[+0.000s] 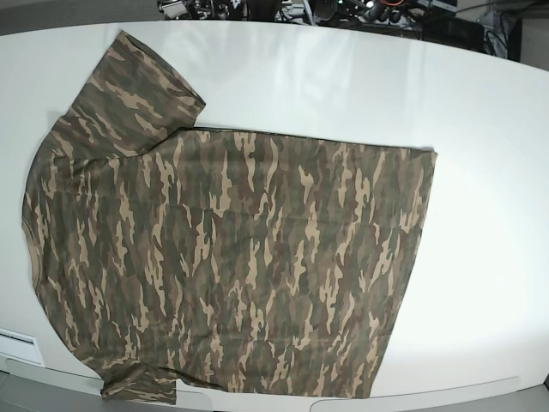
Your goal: Fold the T-shirt properly
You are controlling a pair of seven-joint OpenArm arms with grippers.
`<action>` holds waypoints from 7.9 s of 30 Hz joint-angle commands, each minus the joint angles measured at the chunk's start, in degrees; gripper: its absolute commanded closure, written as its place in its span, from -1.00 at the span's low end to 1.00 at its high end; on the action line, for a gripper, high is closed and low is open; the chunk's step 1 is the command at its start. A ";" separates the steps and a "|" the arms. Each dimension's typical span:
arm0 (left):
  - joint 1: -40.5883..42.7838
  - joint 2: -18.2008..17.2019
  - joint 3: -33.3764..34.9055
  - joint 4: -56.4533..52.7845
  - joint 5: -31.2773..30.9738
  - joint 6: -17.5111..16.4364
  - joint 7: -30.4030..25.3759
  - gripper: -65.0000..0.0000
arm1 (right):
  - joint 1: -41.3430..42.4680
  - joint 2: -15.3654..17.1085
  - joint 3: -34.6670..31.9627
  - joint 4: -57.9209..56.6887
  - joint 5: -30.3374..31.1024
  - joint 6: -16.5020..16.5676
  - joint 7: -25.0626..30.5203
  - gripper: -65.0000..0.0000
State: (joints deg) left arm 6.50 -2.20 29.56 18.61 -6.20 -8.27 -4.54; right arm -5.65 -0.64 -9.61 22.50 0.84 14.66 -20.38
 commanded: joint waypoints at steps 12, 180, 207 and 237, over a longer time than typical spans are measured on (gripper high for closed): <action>0.15 0.15 0.00 0.31 -0.22 -0.76 -0.59 1.00 | 0.57 -0.31 -0.11 2.27 0.17 0.96 -1.79 1.00; -21.49 -58.71 24.81 73.53 41.07 -23.34 -1.40 0.79 | -51.76 15.10 12.28 112.50 -17.05 -7.17 -12.00 1.00; -21.59 -58.80 24.81 73.57 32.00 -20.57 5.03 1.00 | -33.38 24.15 12.37 97.46 -20.55 -10.93 -11.41 0.06; -21.62 -58.93 24.79 74.10 32.00 -18.40 5.07 1.00 | -27.19 32.89 15.02 86.20 -8.79 -6.95 -10.45 1.00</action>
State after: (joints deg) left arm -15.86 -60.34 53.30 92.73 25.93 -23.68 0.12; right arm -32.84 31.29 4.97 107.92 -7.31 8.51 -31.27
